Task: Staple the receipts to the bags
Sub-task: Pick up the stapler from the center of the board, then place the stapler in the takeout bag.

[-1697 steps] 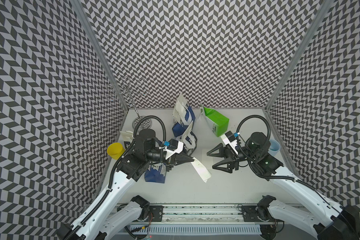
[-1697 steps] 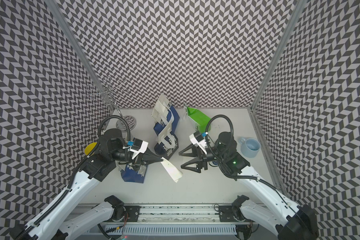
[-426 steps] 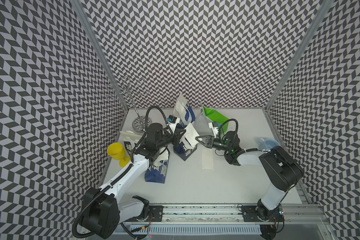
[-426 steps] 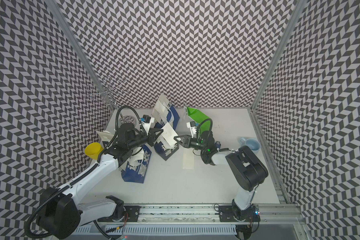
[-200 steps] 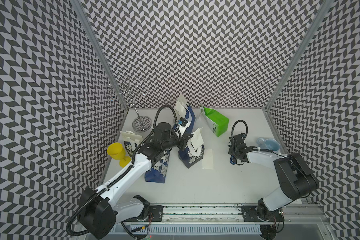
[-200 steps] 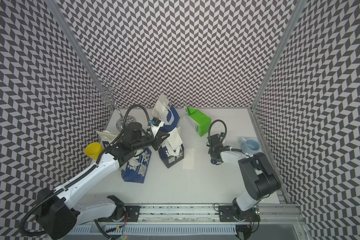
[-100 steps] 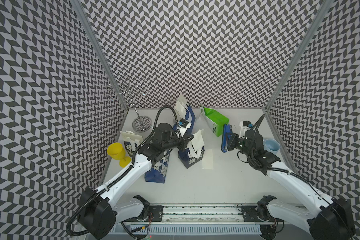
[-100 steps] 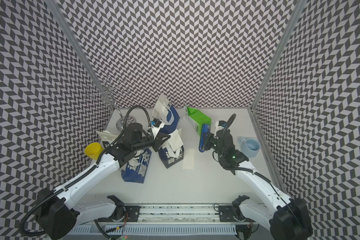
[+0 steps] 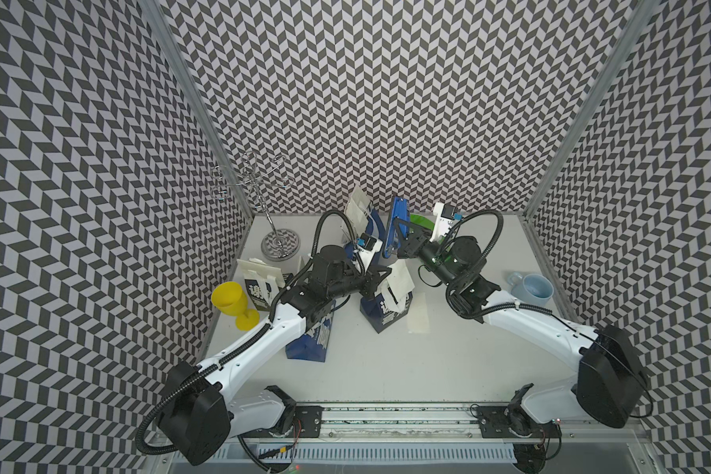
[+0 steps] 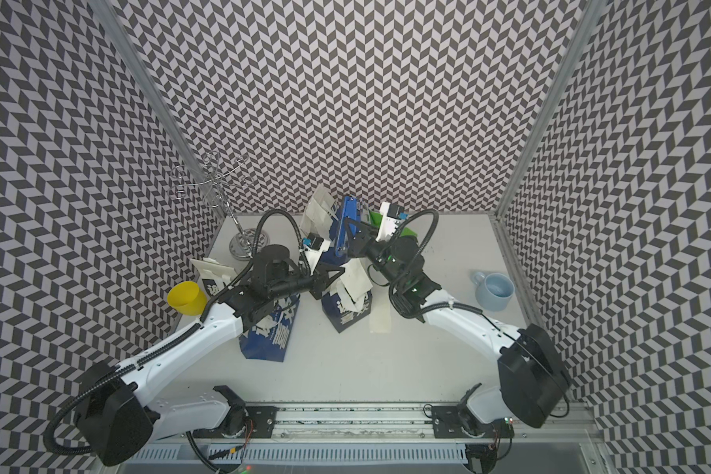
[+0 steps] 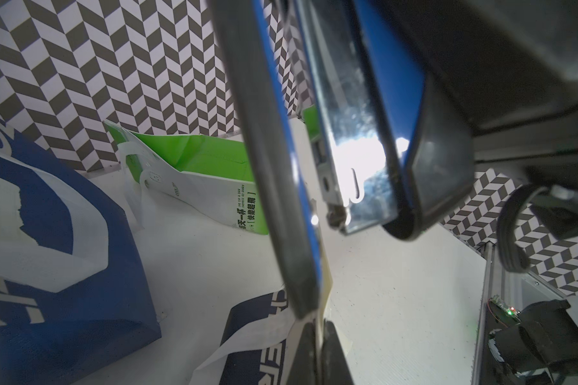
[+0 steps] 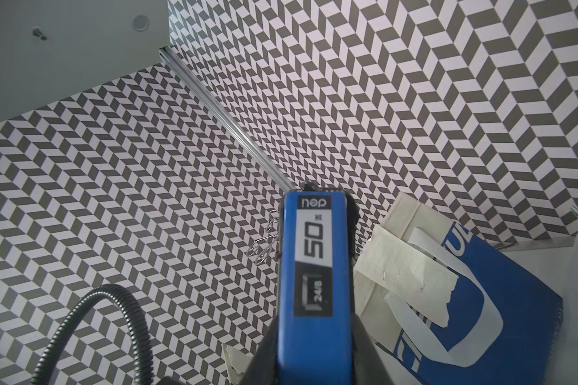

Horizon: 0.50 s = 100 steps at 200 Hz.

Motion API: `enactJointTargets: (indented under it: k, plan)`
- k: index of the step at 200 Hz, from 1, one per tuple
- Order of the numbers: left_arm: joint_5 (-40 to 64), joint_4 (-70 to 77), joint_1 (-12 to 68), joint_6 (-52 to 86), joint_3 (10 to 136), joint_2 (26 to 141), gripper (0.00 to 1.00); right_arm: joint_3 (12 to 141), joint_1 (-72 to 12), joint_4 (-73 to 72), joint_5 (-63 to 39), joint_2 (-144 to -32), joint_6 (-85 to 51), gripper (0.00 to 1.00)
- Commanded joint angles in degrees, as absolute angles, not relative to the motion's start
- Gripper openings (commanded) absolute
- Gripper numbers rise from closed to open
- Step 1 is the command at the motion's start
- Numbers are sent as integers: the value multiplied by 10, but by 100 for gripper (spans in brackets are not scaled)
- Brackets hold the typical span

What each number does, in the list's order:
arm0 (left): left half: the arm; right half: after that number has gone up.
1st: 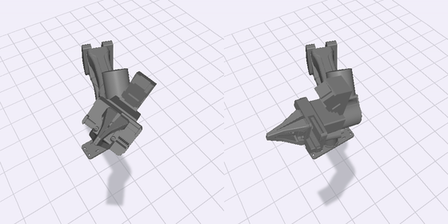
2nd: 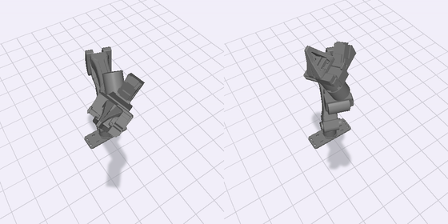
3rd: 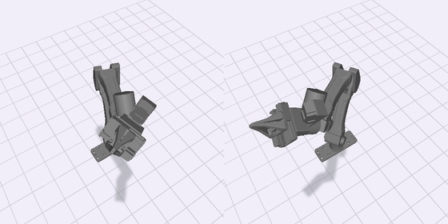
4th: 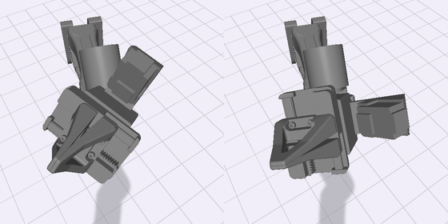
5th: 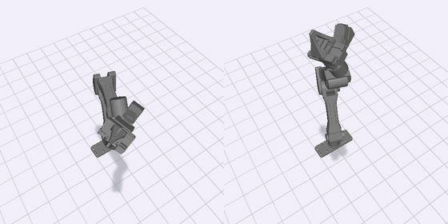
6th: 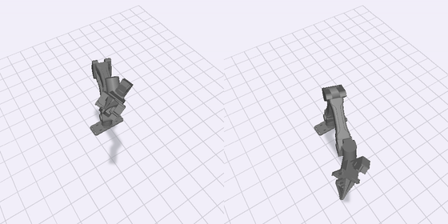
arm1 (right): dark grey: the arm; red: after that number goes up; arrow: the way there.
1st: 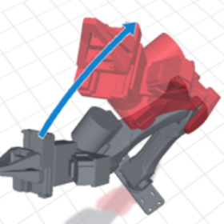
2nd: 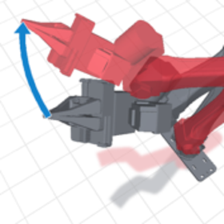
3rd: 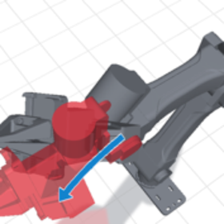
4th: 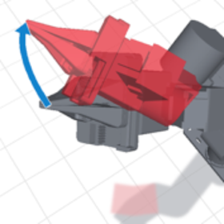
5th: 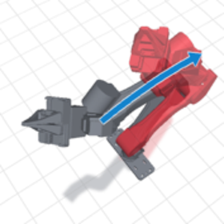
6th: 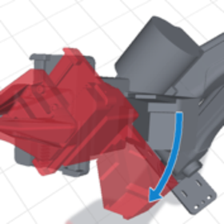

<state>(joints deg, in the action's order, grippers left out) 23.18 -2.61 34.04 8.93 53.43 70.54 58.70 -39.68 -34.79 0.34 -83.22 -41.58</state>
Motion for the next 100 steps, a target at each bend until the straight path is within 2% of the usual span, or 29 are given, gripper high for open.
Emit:
enactJointTargets:
  k: [1, 56, 100]
  plan:
    - [214, -7, 344, 107, 532, 702, 0, 608, -410, -422, 34, -824, -410, 0]
    - [187, -2, 344, 118, 535, 694, 0, 594, -472, -340, 151, -812, -311, 0]
    - [188, 0, 344, 124, 535, 695, 0, 587, -493, -340, 194, -816, -271, 0]
